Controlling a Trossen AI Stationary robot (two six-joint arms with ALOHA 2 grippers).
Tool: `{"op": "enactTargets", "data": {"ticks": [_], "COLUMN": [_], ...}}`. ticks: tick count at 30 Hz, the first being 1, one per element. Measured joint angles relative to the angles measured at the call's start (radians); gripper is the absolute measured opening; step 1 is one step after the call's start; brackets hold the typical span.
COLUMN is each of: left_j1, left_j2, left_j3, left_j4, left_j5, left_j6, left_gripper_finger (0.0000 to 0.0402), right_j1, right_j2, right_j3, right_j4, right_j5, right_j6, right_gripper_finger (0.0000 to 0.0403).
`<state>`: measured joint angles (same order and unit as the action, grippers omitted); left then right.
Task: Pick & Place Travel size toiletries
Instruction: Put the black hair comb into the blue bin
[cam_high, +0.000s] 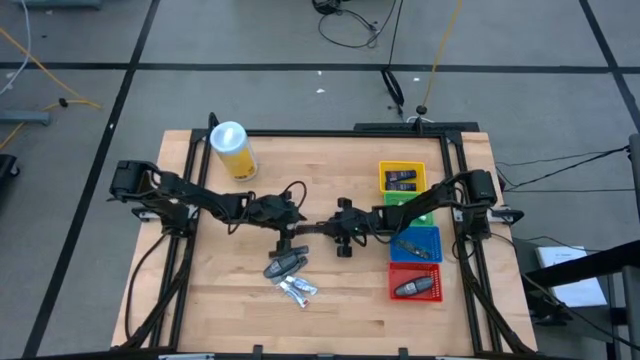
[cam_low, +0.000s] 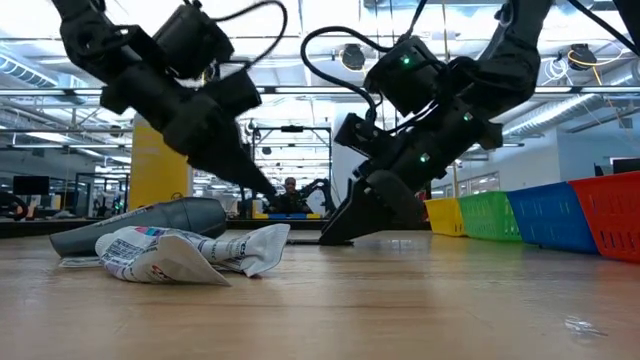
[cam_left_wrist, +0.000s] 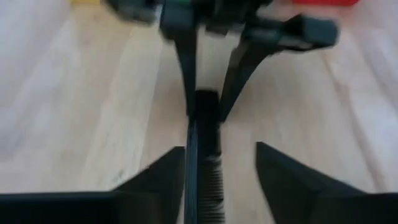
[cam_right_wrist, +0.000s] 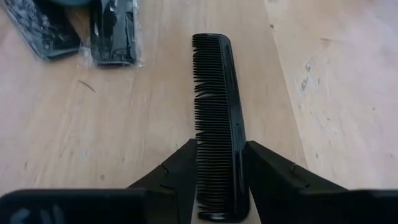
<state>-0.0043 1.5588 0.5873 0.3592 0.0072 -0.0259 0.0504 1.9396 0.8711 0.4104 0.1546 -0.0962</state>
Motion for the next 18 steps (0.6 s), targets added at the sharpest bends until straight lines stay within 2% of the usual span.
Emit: {"op": "enactTargets", "data": {"ticks": [4,8,12,18], "left_j1": [0.016,0.023,0.033,0.037], "left_j2": [0.062,0.114,0.147,0.159], "left_j3": [0.000,0.000,0.000,0.000], "left_j4": [0.011,0.060,0.094,0.119], "left_j5": [0.019,0.025,0.071,0.090], "left_j6": [-0.035,-0.033,-0.019,0.052], "left_gripper_finger": [0.0280,0.0330,0.0340,0.0320], "right_j1": [0.027,0.044,0.062,0.072], "right_j2": [0.001,0.002,0.002,0.002], "right_j3": [-0.001,-0.002,-0.002,-0.003], "right_j4": [0.018,0.027,0.028,0.053], "right_j5": [0.033,0.079,0.168,0.210], "right_j6": [-0.030,-0.054,-0.087,-0.110], "right_gripper_finger": [0.0107,0.0091,0.0079,0.0062]}}
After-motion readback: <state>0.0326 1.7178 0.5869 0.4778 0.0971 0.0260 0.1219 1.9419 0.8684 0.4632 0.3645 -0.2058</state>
